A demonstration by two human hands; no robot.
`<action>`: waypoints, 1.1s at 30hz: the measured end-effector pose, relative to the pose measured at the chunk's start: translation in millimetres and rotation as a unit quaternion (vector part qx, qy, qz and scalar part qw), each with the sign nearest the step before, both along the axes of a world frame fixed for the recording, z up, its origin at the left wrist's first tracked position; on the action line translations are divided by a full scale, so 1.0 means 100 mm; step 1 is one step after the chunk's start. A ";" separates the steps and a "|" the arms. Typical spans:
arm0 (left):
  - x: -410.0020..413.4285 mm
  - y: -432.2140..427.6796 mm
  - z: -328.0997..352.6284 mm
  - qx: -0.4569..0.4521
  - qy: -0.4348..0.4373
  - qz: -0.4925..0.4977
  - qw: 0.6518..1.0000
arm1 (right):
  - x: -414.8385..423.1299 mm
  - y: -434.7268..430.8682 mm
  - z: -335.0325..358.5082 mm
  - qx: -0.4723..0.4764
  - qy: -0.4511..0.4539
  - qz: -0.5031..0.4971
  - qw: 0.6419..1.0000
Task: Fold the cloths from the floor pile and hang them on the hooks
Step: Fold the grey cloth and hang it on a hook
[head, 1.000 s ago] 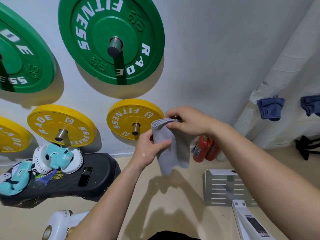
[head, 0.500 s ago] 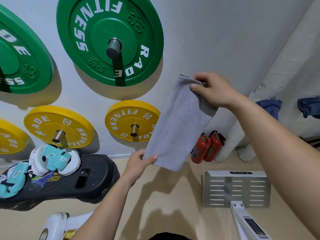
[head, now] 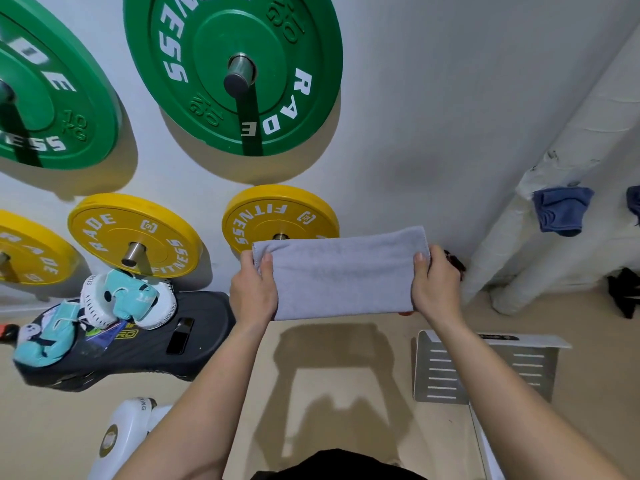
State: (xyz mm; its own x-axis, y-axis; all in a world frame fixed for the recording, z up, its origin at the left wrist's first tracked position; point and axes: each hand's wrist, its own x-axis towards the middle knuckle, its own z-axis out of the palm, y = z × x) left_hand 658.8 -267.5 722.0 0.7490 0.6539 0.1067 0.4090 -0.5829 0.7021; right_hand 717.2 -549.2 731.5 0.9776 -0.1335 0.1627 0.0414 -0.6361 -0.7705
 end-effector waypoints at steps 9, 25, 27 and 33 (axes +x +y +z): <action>-0.01 -0.45 -0.04 -0.150 -0.053 -0.031 0.987 | -0.24 0.30 -0.17 0.074 0.011 -0.015 0.997; -0.11 -0.87 0.01 -0.219 -0.058 -0.152 0.962 | -0.55 0.82 -0.24 0.100 0.068 0.070 0.990; -0.11 -0.85 0.02 -0.208 -0.056 -0.143 0.966 | -0.58 0.84 -0.21 0.099 0.058 0.062 0.991; -0.05 -0.84 0.06 -0.243 -0.043 -0.162 0.955 | -0.63 0.86 -0.07 0.144 0.061 0.085 0.984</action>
